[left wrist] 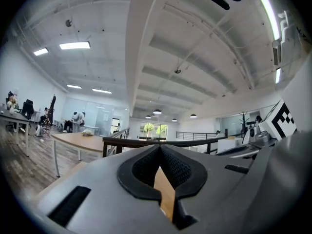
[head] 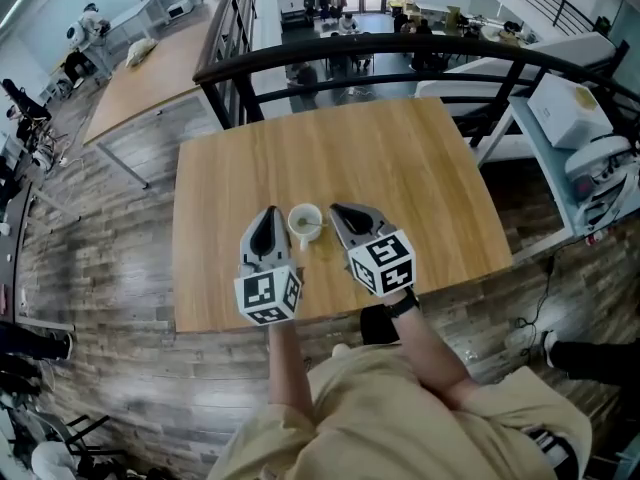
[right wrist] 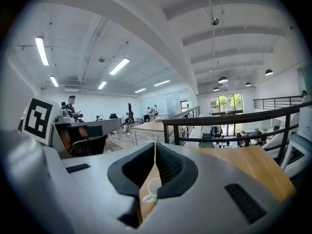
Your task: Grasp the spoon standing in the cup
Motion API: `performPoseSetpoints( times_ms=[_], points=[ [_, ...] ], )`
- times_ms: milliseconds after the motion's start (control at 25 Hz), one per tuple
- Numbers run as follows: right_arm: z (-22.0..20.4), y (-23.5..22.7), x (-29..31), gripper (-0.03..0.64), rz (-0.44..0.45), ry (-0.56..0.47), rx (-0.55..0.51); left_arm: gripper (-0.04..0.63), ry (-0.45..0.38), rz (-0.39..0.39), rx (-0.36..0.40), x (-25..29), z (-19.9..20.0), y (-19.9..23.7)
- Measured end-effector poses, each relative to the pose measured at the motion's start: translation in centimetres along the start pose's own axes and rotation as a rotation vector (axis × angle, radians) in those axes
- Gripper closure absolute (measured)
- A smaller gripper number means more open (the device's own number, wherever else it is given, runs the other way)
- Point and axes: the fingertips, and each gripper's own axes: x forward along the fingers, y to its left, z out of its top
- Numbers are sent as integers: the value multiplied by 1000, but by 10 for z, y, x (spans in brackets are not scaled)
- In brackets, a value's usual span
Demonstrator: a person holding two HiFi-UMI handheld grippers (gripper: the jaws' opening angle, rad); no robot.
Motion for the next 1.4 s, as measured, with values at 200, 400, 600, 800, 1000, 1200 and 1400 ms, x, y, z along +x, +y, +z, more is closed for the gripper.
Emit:
performPoseSetpoints(
  times_ms=[200, 400, 600, 800, 1000, 1200, 1400],
  points=[
    [-27, -39, 29, 600, 11, 84, 42, 583, 42, 11, -2, 29, -27, 9],
    [-73, -46, 53, 600, 56, 195, 60, 583, 93, 13, -25, 44, -57, 14],
    [-126, -38, 75, 598, 122, 319, 96, 583, 118, 13, -38, 57, -76, 19],
    [-170, -35, 87, 476, 137, 424, 116, 583, 156, 46, -65, 62, -95, 32],
    [-203, -39, 96, 460, 109, 463, 178, 583, 188, 65, -84, 66, -113, 40],
    [-214, -35, 107, 473, 110, 439, 286, 583, 205, 72, -95, 70, -122, 42],
    [-218, -36, 116, 530, 118, 402, 330, 583, 212, 93, -135, 71, -127, 49]
  ],
)
